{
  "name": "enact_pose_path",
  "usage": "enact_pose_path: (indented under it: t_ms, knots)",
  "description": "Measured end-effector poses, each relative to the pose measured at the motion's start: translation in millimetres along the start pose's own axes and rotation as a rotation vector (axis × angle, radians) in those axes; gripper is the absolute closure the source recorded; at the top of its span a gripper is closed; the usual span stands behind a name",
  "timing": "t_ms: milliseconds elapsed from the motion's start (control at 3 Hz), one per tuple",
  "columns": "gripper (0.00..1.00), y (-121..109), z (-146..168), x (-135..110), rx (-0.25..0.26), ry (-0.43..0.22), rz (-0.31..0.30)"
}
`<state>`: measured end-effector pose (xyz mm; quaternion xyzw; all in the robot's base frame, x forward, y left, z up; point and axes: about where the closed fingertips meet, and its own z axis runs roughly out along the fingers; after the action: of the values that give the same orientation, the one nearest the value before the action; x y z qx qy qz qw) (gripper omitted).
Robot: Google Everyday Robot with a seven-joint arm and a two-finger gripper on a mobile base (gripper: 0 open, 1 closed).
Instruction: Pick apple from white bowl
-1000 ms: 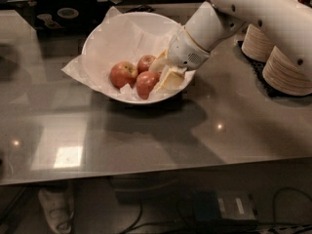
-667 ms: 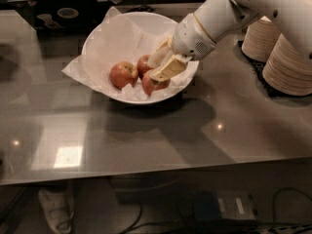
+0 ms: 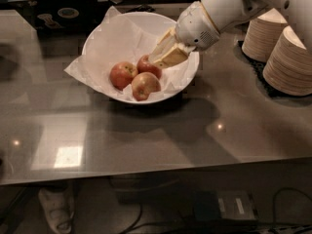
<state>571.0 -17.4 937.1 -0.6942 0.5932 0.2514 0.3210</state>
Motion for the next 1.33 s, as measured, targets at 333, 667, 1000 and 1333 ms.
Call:
enact_pose_path:
  t_ms: [333, 667, 1000, 1333]
  knots:
    - [0.57, 0, 0, 0, 0.0, 0.0, 0.0]
    - [0.34, 0, 0, 0, 0.0, 0.0, 0.0]
    - [0.38, 9, 6, -4, -0.016, 0.004, -0.007]
    - [0.52, 12, 9, -11, -0.015, 0.006, -0.021]
